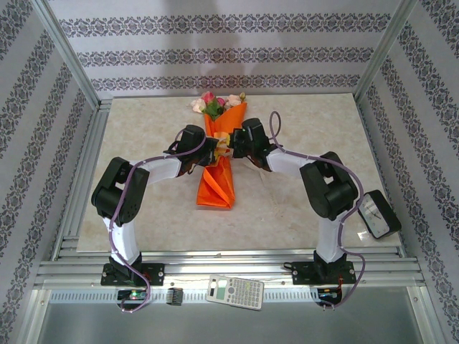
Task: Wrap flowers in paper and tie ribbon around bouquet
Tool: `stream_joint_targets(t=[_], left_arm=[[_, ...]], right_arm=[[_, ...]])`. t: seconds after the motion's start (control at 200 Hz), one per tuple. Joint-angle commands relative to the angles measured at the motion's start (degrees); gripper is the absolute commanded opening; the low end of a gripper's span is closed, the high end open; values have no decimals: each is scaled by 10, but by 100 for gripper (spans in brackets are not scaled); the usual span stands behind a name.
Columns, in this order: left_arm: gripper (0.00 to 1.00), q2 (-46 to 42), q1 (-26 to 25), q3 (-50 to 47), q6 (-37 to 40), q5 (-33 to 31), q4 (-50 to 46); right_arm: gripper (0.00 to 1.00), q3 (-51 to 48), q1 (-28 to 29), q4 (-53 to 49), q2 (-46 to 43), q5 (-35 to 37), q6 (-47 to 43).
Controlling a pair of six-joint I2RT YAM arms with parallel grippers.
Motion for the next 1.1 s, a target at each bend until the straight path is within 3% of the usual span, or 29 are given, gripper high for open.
stream_joint_targets(t=[0.0, 0.175, 0.29, 0.465, 0.574, 0.744, 0.779, 0.794, 0.804, 0.899, 1.094], left_arm=[[35, -10, 2, 13, 2, -11, 5], [36, -20, 2, 7, 2, -17, 1], [45, -49, 3, 9, 4, -22, -24], [54, -131, 19, 41, 61, -62, -236], [58, -142, 52, 34, 53, -38, -313], [75, -104, 82, 3, -15, 16, -254], [86, -87, 83, 4, -27, 26, -233], [97, -79, 83, 6, -32, 30, -225], [99, -73, 83, 6, -36, 33, -220], [100, -33, 78, 12, -81, 55, -170], [100, -27, 61, 43, -126, 35, -188]], right_arm=[[0, -22, -10, 0, -22, 15, -19], [0, -44, -18, 3, -36, 10, -25], [0, -57, -22, 15, -37, 7, -26], [0, -52, -24, 32, -28, 2, -28], [0, -52, -26, 40, -24, 0, -30], [0, -50, -26, 42, -21, -3, -35], [0, -50, -26, 41, -20, -4, -36], [0, -50, -26, 42, -19, -4, -36], [0, -49, -26, 42, -19, -5, -36], [0, -50, -25, 43, -18, -5, -36], [0, -50, -24, 41, -19, -4, -37]])
